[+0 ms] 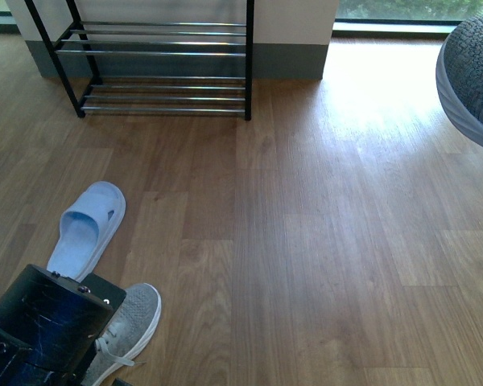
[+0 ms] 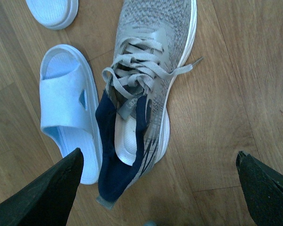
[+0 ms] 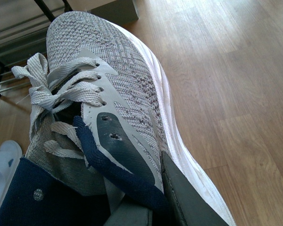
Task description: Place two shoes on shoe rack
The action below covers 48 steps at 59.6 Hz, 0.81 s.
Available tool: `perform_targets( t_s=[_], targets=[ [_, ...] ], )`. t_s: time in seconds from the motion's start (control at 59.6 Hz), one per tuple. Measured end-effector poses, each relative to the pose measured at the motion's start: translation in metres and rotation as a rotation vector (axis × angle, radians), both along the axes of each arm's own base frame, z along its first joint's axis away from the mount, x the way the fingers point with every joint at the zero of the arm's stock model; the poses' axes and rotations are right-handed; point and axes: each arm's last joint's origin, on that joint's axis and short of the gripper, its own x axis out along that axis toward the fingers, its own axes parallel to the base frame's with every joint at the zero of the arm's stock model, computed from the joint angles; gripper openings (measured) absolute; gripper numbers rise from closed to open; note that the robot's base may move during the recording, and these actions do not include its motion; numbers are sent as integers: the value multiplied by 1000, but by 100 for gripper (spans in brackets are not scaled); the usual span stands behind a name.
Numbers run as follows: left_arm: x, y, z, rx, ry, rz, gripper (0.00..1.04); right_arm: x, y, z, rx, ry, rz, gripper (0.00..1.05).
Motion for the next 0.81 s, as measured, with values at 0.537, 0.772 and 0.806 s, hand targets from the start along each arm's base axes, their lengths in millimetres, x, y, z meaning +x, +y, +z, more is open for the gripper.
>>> perform_targets(
  t_s=[0.537,0.772,0.806],
  targets=[
    [-5,37,-51,38,103,271,95,0,0,0,0,0,0,1],
    [9,32,-64,28,116,275,95,0,0,0,0,0,0,1],
    [10,32,-67,31,122,274,95,0,0,0,0,0,0,1]
  ],
)
